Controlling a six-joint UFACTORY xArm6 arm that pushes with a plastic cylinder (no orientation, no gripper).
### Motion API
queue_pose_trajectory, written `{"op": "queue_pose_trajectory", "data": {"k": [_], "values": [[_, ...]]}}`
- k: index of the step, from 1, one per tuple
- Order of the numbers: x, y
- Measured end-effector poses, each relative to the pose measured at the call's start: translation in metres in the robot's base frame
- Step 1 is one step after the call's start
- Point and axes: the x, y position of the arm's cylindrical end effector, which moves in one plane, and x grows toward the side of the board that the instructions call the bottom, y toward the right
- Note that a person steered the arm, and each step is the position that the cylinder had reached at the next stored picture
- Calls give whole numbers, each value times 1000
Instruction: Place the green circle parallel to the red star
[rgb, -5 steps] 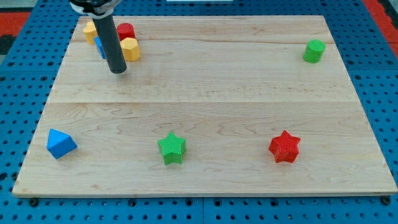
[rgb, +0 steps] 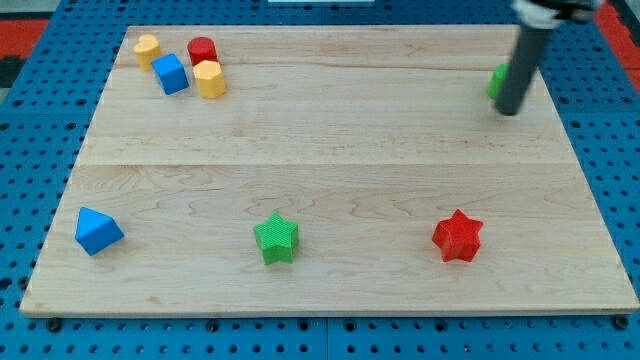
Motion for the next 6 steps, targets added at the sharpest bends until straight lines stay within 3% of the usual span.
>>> {"op": "queue_pose_trajectory", "data": {"k": [1,2,3,5,6], "values": [[-29,27],[-46,-13],[-21,-3],[-70,-56],[-37,-57]]}}
